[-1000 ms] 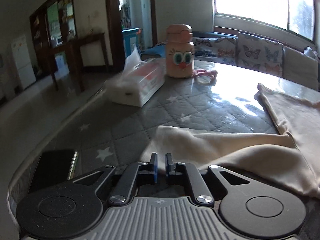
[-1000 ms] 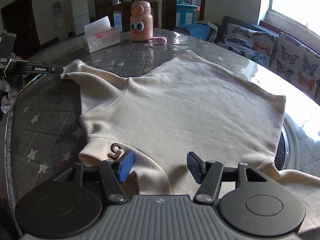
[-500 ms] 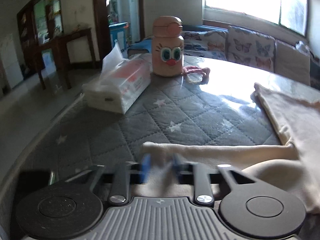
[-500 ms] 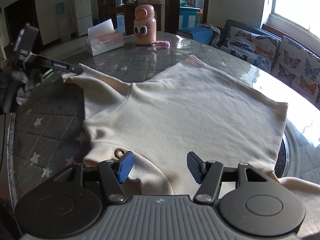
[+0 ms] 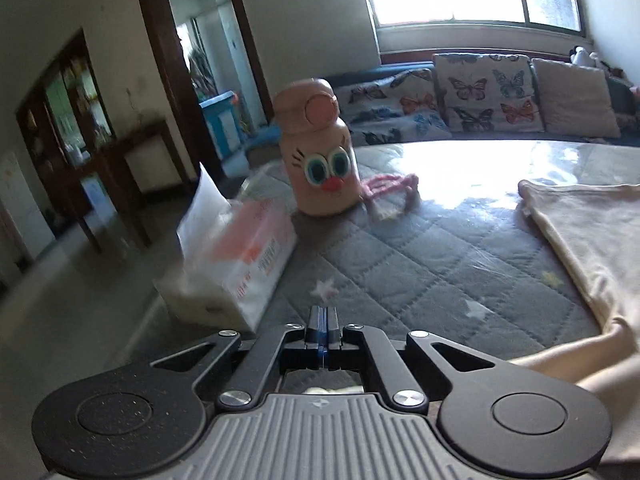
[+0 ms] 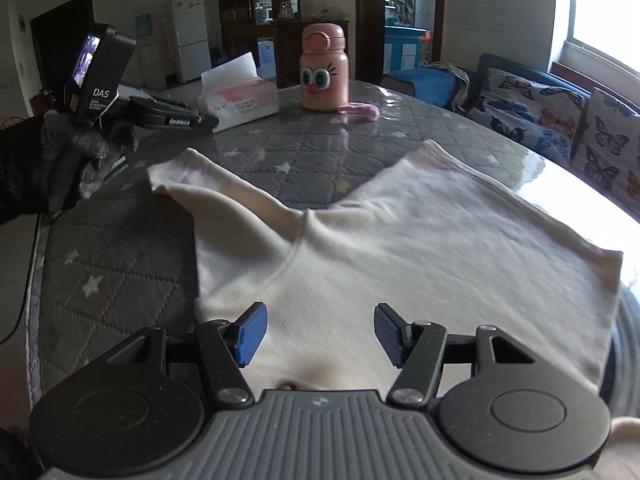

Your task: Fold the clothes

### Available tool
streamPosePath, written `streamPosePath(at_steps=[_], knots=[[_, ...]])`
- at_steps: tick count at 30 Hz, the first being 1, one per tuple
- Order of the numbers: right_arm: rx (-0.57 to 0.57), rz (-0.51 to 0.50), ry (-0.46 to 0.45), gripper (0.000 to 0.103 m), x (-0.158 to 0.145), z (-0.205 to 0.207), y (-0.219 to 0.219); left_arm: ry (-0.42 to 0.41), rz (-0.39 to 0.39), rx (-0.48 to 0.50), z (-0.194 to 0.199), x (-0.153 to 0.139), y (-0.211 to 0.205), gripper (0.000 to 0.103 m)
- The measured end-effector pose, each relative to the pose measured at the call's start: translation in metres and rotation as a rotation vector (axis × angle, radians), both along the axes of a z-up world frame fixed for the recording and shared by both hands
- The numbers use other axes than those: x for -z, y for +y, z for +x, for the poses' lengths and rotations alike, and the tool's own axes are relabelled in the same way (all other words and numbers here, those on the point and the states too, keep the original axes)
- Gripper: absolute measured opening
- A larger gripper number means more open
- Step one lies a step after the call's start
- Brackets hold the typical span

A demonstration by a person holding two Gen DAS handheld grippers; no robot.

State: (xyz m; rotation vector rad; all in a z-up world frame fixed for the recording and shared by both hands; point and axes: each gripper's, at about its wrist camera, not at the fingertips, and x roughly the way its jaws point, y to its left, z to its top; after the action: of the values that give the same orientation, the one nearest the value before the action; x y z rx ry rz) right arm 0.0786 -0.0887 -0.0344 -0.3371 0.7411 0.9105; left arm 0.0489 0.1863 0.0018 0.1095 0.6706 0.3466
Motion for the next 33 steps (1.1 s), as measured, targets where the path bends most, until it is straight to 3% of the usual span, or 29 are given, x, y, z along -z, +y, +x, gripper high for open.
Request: streamPosePath(at_steps=[2,4,6,10,23,25,26,27,28,33], knots=[[-0.012,0.016,0.003,0.061,-0.001,0.001,0.007,0.009,-0.033,-0.001,-0.007,0.000,0.003,0.008],[-0.028,0.025,0.007,0.061,-0.002,0.001,0.012,0.010,-0.076,-0.009,-0.016,0.001,0.005,0.026],[-0.048,0.028,0.007,0.060,-0.002,-0.002,0.016,0.016,-0.086,-0.014,-0.023,0.004,0.007,0.030],[-0.081,0.025,0.016,0.060,0.000,-0.008,0.020,0.047,-0.121,-0.019,-0.030,0.013,0.009,0.032],[-0.131,0.037,0.035,0.058,0.002,-0.019,0.029,0.033,-0.152,-0.054,-0.040,0.016,0.013,0.045],[-0.143,0.031,0.036,0.055,0.004,-0.021,0.032,0.034,-0.149,-0.036,-0.040,0.016,0.012,0.040],[-0.149,0.027,0.035,0.052,0.006,-0.022,0.034,0.034,-0.148,-0.027,-0.039,0.016,0.011,0.032],[-0.155,0.024,0.035,0.052,0.007,-0.024,0.036,0.037,-0.136,-0.015,-0.038,0.016,0.009,0.012],[-0.160,0.020,0.035,0.052,0.008,-0.025,0.038,0.039,-0.123,-0.002,-0.036,0.016,0.007,0.008],[-0.172,-0.001,0.008,0.034,0.012,-0.032,0.042,0.021,-0.003,0.028,-0.025,0.011,-0.003,0.004]])
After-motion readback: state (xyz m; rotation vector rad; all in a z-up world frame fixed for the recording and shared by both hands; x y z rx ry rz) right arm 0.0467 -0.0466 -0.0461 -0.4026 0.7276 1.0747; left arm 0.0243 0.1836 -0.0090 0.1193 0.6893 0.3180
